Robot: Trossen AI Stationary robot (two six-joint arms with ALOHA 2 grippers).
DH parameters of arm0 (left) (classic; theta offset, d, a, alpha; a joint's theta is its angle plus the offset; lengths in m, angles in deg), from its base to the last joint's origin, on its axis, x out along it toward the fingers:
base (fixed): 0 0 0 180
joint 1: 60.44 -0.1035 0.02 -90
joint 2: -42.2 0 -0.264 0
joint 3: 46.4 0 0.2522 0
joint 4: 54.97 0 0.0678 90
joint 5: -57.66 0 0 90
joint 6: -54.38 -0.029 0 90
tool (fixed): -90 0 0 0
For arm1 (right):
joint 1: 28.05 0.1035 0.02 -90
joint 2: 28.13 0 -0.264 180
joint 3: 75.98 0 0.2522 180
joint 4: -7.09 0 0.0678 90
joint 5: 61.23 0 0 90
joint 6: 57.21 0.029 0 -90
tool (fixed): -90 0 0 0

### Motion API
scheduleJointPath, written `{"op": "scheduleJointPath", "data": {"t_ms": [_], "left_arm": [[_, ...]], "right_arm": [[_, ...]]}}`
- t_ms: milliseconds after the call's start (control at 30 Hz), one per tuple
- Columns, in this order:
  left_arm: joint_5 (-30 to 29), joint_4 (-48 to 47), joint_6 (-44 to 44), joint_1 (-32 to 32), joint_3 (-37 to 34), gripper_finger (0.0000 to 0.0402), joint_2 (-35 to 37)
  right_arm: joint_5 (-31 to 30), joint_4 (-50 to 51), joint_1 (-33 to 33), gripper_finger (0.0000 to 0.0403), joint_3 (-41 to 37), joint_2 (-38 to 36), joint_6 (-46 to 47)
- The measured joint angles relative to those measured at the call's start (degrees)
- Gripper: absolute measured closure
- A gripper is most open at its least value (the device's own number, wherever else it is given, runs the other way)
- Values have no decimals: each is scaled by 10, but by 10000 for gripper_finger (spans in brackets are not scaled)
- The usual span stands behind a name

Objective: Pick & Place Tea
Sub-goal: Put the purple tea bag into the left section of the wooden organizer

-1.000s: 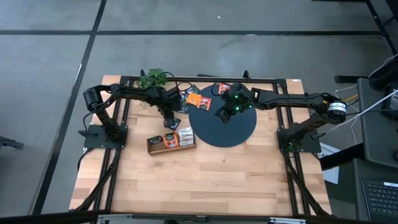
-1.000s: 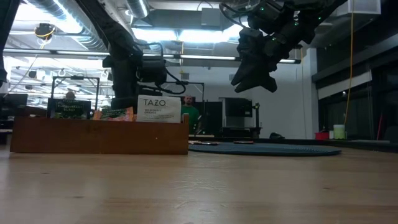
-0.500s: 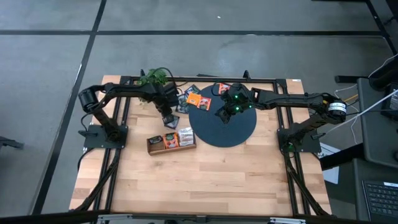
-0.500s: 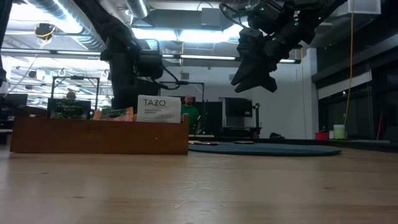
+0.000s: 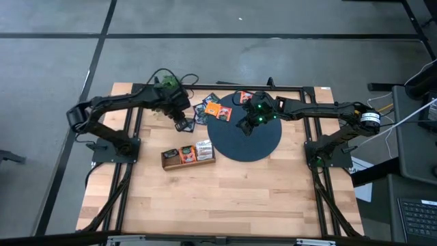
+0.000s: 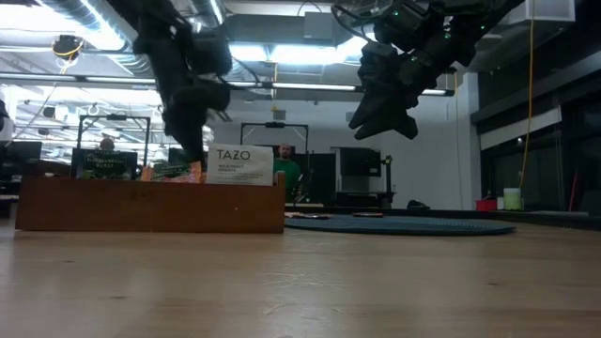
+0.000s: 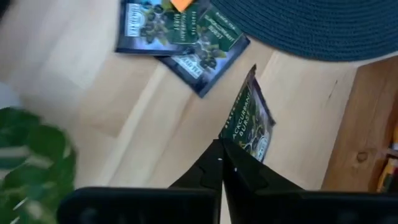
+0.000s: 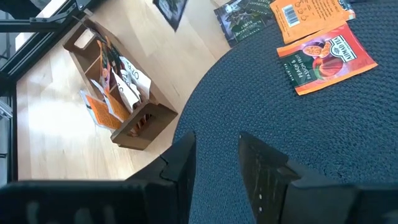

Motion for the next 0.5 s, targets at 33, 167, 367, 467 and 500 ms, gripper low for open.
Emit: {"op": "scheduleJointPath", "data": {"t_ms": [33, 167, 367, 467, 500], "left_arm": [[-3, -6, 4, 3, 0, 400, 11], [-5, -28, 34, 20, 0, 400, 50], [-7, -59, 104, 63, 0, 400, 115], [-20, -69, 149, 86, 0, 400, 160], [-26, -71, 166, 93, 0, 400, 177]], "right_arm": [[0, 0, 0, 281, 0, 0, -2], [0, -1, 0, 281, 0, 0, -3], [0, -7, 0, 281, 0, 0, -4], [0, -9, 0, 281, 0, 0, -4], [0, -9, 0, 281, 0, 0, -4]]}}
